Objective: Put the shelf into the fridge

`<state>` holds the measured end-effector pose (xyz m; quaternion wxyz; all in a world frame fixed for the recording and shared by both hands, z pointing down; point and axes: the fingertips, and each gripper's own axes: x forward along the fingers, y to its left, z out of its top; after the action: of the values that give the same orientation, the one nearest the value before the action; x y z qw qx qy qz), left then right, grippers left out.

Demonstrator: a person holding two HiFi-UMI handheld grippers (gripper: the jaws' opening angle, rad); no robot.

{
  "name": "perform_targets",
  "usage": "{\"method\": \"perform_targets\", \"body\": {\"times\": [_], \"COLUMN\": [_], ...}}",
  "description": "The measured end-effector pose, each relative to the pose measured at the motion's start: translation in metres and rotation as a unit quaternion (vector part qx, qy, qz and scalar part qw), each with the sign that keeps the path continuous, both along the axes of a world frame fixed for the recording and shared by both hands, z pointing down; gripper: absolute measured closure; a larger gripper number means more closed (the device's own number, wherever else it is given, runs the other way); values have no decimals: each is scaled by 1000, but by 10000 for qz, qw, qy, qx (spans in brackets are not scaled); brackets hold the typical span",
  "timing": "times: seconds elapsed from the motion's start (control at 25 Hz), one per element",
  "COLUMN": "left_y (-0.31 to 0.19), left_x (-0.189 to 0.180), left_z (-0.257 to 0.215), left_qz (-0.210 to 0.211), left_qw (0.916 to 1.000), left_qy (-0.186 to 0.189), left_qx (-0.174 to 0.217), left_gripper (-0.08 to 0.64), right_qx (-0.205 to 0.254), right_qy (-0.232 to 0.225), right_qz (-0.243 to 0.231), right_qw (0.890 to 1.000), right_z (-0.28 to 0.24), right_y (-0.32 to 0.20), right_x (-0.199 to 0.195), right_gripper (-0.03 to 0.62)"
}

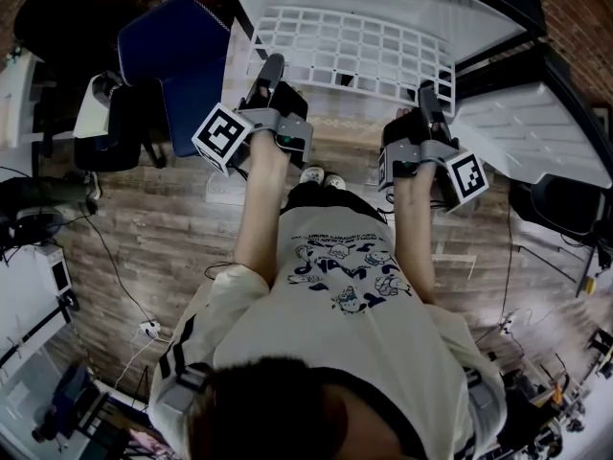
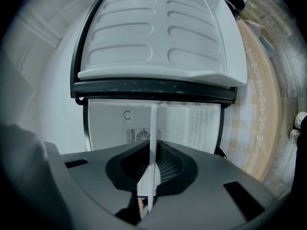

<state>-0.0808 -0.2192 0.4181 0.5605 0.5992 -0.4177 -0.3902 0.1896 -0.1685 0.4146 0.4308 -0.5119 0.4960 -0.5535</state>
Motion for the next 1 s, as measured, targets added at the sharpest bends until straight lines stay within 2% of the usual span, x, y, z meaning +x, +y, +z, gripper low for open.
{"method": "perform_targets", "body": {"times": [0.32, 0.52, 0.64, 1.0], "left_y": [-1, -4, -5, -29], "left_x": [-1, 2, 1, 7], "left_z": [1, -3, 6, 6], "left_qz": [37, 54, 70, 79], "left_qw": [10000, 10000, 9999, 10000], "left_qy": [-86, 22, -80, -14], "left_qx": [11, 56, 2, -2], "left_gripper": [526, 526, 526, 526], "right_qx": [5, 2, -29, -92], "right_qy": [-3, 16, 23, 37], "right_qz": [8, 33, 24, 16], "right_qw": [10000, 10000, 10000, 9999], "right_z": [0, -2, 2, 5], "right_y": [-4, -7, -9, -32], "right_x": [0, 2, 2, 7], "right_gripper": [546, 546, 546, 546]}}
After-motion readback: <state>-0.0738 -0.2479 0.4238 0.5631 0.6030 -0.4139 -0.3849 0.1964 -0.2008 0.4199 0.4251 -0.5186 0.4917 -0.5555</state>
